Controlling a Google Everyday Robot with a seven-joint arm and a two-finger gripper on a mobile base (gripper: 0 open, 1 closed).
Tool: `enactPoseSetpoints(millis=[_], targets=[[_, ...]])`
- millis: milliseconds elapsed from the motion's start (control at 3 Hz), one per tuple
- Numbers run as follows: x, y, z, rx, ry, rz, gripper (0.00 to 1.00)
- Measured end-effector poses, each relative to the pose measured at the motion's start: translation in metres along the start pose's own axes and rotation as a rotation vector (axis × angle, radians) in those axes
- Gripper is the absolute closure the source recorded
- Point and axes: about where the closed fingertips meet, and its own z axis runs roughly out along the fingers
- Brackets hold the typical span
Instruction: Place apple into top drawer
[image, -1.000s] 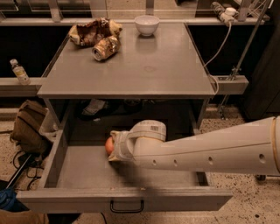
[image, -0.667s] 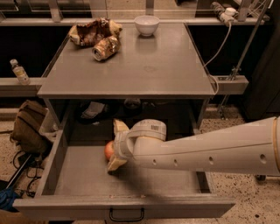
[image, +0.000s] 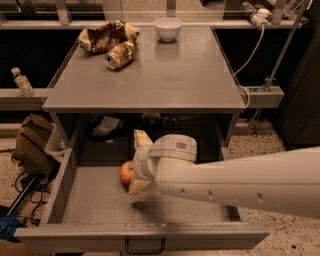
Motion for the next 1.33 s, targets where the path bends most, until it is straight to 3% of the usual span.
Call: enactPoseSetpoints(millis=[1000,1333], targets=[[-0.036,-0.038,-0.207,0.383,0.289,-0.009,0.00],[-0.045,-0.036,-0.216,0.391,0.290,0.003,0.00]])
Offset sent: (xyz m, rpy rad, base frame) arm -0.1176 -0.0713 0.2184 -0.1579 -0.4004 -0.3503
